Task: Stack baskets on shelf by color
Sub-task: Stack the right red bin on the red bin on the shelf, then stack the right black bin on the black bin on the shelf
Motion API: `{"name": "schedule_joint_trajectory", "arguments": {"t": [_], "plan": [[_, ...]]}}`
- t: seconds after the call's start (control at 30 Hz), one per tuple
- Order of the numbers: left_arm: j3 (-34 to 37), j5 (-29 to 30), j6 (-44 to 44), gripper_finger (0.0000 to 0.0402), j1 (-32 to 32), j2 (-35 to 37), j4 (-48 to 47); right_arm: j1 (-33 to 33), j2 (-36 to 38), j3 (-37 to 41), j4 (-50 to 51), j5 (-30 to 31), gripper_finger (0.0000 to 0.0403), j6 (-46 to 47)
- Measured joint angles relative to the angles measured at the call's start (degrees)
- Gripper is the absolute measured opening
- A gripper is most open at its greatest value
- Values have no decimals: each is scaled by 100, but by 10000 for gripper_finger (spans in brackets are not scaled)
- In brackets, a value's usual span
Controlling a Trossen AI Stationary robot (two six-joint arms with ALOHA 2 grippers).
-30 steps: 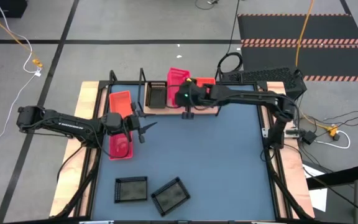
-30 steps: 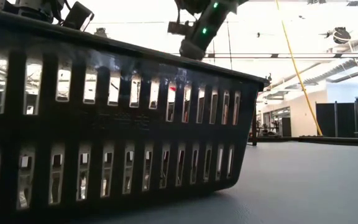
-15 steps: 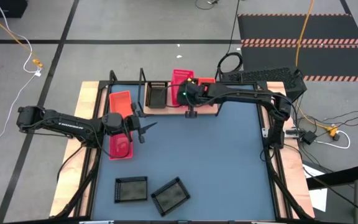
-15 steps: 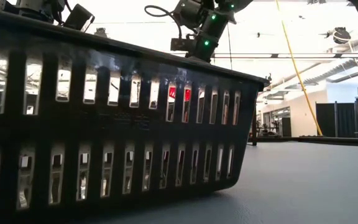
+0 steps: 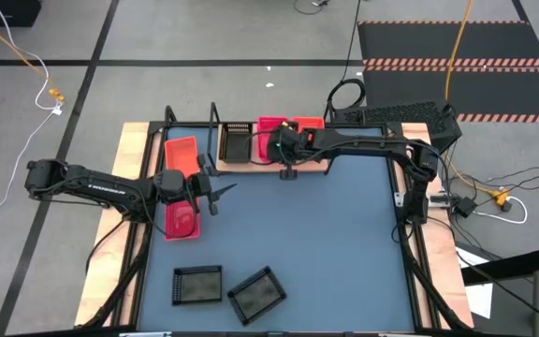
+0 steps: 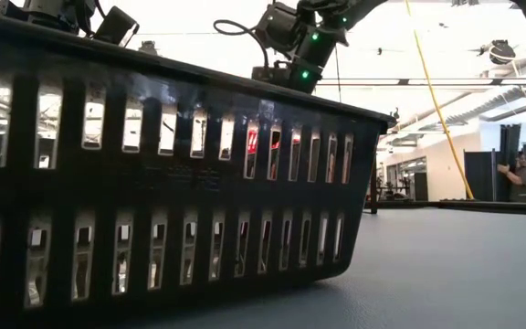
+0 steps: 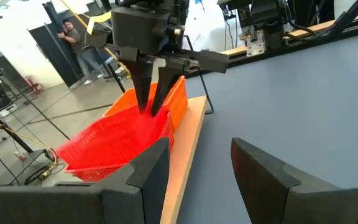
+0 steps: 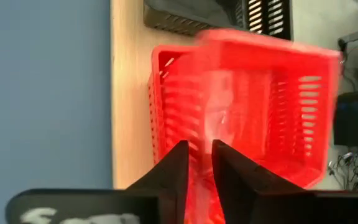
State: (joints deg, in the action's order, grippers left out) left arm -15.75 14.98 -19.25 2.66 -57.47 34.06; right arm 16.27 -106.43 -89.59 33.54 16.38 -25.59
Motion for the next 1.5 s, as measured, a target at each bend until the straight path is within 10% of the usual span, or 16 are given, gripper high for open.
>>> {"name": "schedule_joint_trajectory", "arguments": {"t": [0.63,1.03,1.5], "plan": [[0,7,-3,175,0,-1,-61,-473,598,104,-717,-15,145,292],[0,9,190,175,0,-2,-124,-1351,670,102,41,-1818,144,1561],[0,15,167,175,0,-1,-465,-2128,422,553,158,-1801,144,-2327]]}}
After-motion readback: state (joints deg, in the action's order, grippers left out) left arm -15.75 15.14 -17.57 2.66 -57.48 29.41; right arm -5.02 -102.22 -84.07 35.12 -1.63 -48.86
